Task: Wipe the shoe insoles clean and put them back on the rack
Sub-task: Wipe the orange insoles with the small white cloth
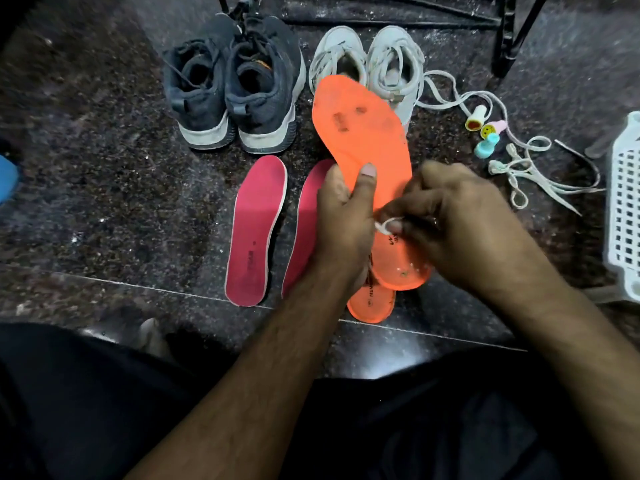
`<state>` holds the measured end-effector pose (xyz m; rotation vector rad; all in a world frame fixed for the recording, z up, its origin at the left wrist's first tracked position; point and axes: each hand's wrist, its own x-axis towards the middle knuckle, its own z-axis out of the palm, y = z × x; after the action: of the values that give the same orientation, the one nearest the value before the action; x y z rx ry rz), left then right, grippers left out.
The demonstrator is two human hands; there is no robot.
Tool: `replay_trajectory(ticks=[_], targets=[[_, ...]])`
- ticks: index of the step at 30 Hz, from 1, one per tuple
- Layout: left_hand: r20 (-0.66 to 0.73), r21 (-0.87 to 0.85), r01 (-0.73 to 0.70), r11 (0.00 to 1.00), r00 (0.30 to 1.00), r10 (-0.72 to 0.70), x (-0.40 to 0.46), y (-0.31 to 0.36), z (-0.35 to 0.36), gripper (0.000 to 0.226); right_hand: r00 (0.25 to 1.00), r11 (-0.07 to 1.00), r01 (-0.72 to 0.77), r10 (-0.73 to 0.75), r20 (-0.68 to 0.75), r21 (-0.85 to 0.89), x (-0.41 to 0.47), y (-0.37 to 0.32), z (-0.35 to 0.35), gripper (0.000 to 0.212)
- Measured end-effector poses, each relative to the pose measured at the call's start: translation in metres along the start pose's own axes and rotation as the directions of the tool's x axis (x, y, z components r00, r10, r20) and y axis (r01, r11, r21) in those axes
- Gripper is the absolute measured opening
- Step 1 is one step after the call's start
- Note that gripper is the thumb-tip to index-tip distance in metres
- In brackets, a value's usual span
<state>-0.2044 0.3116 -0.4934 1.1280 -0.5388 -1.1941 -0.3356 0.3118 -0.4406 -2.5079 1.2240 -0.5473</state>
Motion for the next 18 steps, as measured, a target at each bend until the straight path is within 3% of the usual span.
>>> replay_trajectory(ticks=[2,6,10,11,15,18], targets=[[-0.001,0.0,-0.002,1.0,1.0,0.002,0.001,-0.001,0.001,0.019,0.999,1.0,-0.003,0.003,0.033,-0.014,0.002,0.004,0.0,0.016],[0.033,0.023,-0.029,0.999,0.999,0.028,0.0,-0.005,0.002,0.015,0.984,0.988,-0.155,0.154,-0.086,0.004,0.006,0.031,-0.013,0.018],[0.049,0.022,-0.038,0.999,0.998,0.037,0.001,-0.007,0.0,0.021,0.997,0.999,0.033,-0.033,0.072,0.007,0.002,0.01,0.0,0.014],[0.047,0.029,-0.034,0.999,0.998,0.033,0.001,-0.007,0.001,0.022,0.997,1.0,0.018,-0.018,0.07,0.006,0.003,0.013,-0.002,0.015],[0.079,0.037,-0.035,0.999,0.996,0.032,-0.004,-0.007,0.006,0.014,0.982,0.986,-0.159,0.163,-0.099,0.05,0.005,0.036,-0.017,0.015],[0.099,0.027,-0.017,1.0,0.995,0.014,-0.005,-0.006,0.005,0.015,1.0,1.0,0.008,-0.008,0.021,-0.006,0.002,0.013,0.0,0.017]])
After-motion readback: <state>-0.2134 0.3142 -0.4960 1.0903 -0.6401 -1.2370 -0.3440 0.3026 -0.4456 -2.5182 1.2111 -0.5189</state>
